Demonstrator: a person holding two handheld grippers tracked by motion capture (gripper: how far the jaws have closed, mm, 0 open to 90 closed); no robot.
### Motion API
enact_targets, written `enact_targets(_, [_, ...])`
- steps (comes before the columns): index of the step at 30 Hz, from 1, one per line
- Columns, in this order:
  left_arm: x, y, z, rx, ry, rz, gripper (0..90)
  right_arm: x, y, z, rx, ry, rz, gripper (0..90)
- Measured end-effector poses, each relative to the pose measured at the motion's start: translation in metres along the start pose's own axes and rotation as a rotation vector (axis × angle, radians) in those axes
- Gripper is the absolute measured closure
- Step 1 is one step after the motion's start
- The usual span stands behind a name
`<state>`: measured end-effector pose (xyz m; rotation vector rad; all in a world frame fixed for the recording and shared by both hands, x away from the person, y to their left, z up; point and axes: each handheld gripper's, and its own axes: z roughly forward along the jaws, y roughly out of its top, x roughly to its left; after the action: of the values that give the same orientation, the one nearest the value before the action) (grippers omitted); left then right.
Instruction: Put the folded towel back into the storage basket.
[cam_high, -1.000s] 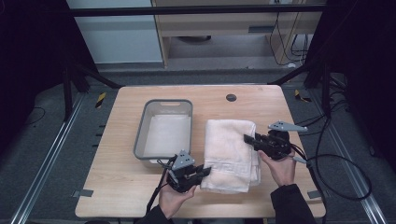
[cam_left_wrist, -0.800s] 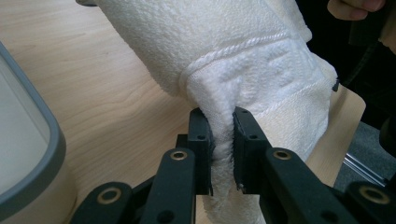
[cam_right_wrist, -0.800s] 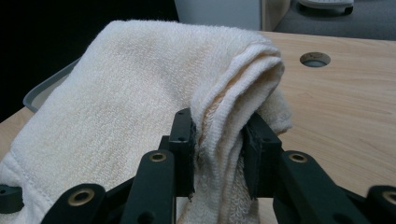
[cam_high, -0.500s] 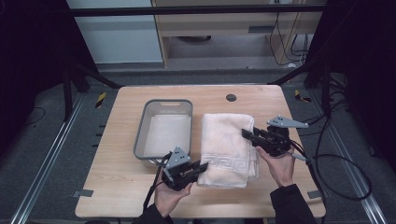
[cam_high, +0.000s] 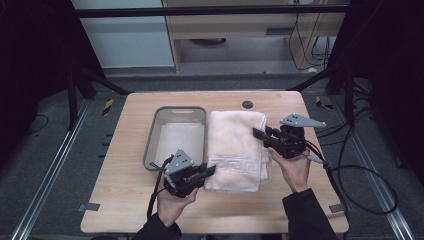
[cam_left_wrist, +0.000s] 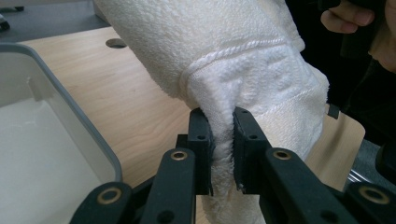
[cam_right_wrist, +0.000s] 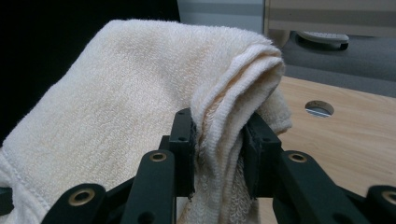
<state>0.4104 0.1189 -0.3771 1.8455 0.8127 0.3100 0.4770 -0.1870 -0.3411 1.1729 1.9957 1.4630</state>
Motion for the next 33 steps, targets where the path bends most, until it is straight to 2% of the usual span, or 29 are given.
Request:
enact_targets(12, [0.011,0.013,-0.015,-0.048,0.025,-0.009,78.8,0.012,0.025,0.006,-0.018,0.001,-0.021,68.7])
enact_targets(33, [0.043,0.025,-0.044,-0.103,0.111,-0.052,78.9,0.04,0.062,0.039,-0.042,0.021,-0.055,68.6])
